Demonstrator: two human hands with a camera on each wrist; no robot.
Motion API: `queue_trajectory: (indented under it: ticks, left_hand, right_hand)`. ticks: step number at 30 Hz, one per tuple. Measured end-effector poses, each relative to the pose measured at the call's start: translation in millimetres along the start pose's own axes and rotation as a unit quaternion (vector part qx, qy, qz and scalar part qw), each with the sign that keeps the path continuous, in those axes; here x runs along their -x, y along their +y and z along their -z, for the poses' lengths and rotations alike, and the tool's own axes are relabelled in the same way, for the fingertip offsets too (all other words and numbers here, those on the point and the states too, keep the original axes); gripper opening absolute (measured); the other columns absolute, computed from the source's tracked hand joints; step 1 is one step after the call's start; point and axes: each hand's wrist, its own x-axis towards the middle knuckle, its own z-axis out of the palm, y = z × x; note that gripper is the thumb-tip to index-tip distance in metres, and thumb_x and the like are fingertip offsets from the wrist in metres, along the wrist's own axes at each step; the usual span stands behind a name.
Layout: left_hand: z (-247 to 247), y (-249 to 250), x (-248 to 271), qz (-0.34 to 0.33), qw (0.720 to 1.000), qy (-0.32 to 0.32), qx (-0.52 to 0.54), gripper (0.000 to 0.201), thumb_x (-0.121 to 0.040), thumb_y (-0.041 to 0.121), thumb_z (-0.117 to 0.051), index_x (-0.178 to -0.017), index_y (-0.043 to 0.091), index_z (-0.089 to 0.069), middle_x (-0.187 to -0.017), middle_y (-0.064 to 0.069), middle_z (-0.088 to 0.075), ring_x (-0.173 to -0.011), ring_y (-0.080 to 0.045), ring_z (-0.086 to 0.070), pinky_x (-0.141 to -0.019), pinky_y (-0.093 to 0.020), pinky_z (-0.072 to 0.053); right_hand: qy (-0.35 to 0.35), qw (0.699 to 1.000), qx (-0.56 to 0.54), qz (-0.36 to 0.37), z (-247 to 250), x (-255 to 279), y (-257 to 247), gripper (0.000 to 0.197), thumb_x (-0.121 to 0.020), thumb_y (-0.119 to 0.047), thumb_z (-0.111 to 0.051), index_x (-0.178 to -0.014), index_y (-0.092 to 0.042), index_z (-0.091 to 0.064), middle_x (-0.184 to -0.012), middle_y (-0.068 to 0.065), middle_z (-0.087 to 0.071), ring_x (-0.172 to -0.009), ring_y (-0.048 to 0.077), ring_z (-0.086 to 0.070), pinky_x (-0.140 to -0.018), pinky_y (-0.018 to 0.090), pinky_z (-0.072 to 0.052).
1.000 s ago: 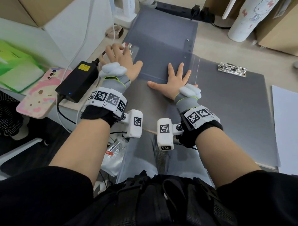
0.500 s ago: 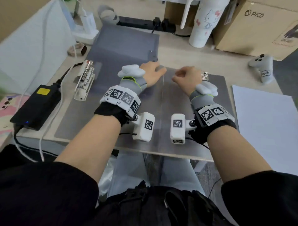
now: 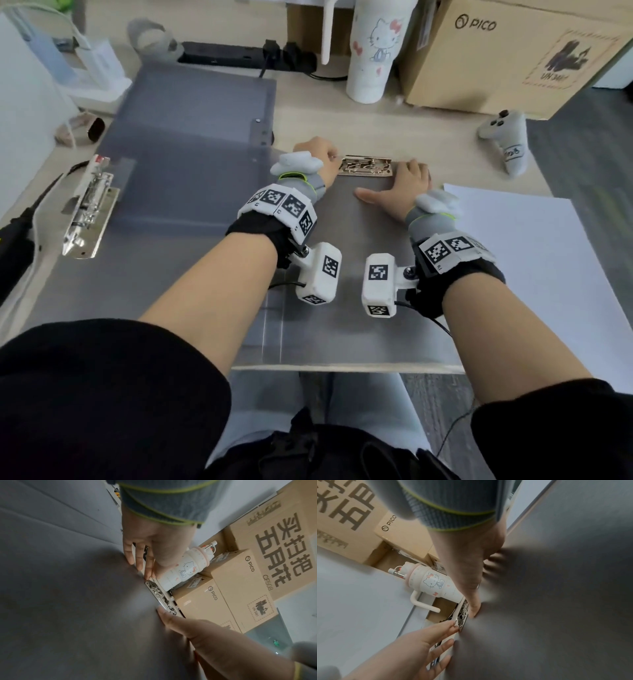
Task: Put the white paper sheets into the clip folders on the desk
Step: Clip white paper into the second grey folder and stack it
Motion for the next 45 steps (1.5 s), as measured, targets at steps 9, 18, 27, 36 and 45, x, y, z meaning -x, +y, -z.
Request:
queue_trajectory:
  ticks: [9,18,27,36,45]
  left_hand:
    - [-6,-8,-12,0.037,0.991,0.072,0.106,0.011,-0.083,0.016,-0.065,-0.09,0.013,-0.073,-0.092,-0.002,-0.071,-0.079,-0.015,-0.059,-0.071,-0.018,-0.043]
    - [-12,-12,-19,0.049,0.995,0.069,0.06,0.005,-0.08,0.018,-0.068,-0.082,0.02,-0.072,-0.079,0.001,-0.063,-0.081,-0.016,-0.057,-0.07,-0.022,-0.047]
    - [-7,-17,-23,0.013,0.995,0.055,0.08,0.005,-0.081,0.02,-0.068,-0.077,0.021,-0.068,-0.08,0.002,-0.065,-0.077,-0.015,-0.056,-0.08,-0.024,-0.049]
    - [-7,-22,-25,-0.023,0.992,0.057,0.107,0.006,-0.08,0.017,-0.069,-0.081,0.012,-0.07,-0.067,0.007,-0.058,-0.065,-0.009,-0.05,-0.067,-0.02,-0.046]
    - [-1,25,-21,-0.12,0.97,0.046,0.206,0.02,-0.084,0.021,-0.064,-0.096,0.006,-0.071,-0.097,-0.007,-0.072,-0.072,0.001,-0.059,-0.072,-0.008,-0.043]
  right_hand:
    - [-0.06,0.998,-0.001,-0.02,-7,8,-3,0.117,-0.074,-0.073,-0.054,-0.151,-0.006,0.003,-0.159,0.009,0.012,-0.147,0.028,0.014,-0.117,0.05,0.004]
    - [-0.082,0.996,0.006,-0.025,-7,8,-7,0.116,-0.075,-0.073,-0.052,-0.15,-0.006,0.006,-0.158,0.009,0.017,-0.146,0.028,0.017,-0.117,0.053,0.005]
    - [-0.085,0.996,0.017,-0.032,-4,9,-10,0.116,-0.076,-0.074,-0.05,-0.15,-0.006,0.007,-0.158,0.009,0.017,-0.146,0.027,0.017,-0.116,0.053,0.005]
    - [-0.087,0.996,0.02,-0.033,-3,10,-11,0.116,-0.076,-0.074,-0.051,-0.15,-0.006,0.007,-0.158,0.009,0.018,-0.146,0.027,0.017,-0.118,0.053,0.003]
    - [-0.087,0.995,0.039,-0.028,-4,5,-8,0.116,-0.076,-0.076,-0.047,-0.149,-0.005,0.008,-0.158,0.01,0.016,-0.146,0.029,0.016,-0.118,0.053,0.001]
